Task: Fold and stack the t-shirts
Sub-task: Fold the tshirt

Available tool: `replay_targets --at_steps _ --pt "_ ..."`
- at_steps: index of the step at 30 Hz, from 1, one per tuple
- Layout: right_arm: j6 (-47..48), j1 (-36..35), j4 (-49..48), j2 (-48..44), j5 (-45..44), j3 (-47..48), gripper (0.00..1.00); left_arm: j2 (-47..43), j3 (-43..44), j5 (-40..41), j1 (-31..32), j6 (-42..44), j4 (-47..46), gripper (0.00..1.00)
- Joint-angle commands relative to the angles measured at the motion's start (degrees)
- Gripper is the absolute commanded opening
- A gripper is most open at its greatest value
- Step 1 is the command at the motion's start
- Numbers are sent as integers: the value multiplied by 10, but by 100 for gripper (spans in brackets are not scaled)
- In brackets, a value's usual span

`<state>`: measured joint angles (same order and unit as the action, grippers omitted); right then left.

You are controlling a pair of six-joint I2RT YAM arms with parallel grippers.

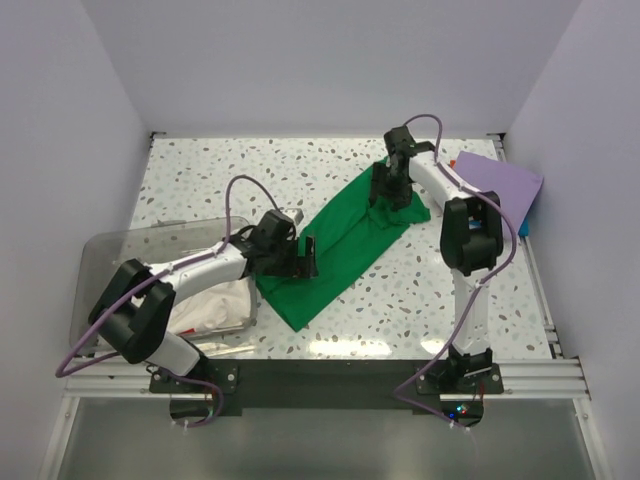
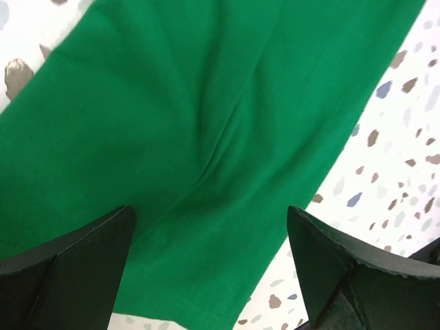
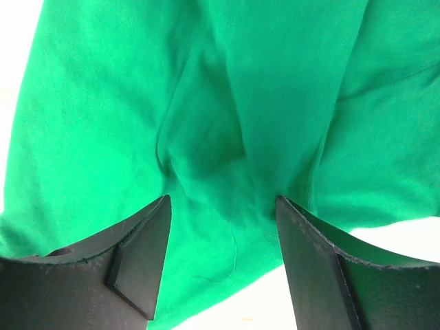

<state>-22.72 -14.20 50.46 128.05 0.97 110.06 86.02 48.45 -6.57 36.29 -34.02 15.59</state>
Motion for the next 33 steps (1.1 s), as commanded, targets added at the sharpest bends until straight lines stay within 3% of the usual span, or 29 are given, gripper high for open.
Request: replay_targets --at_steps 1,14,23,26,33 --pt "-11 0 -53 -50 6 -69 66 -4 -12 25 7 8 4 97" --pt "21 2 -28 21 -95 -28 67 -1 -41 -7 16 -2 6 97" --pt "58 14 51 163 -117 179 70 4 -41 -49 30 -1 -13 97" --pt "75 19 75 203 -103 258 73 14 -46 -65 40 -3 -31 97" --pt "107 31 39 190 -78 250 88 28 -40 -98 74 -8 -53 97"
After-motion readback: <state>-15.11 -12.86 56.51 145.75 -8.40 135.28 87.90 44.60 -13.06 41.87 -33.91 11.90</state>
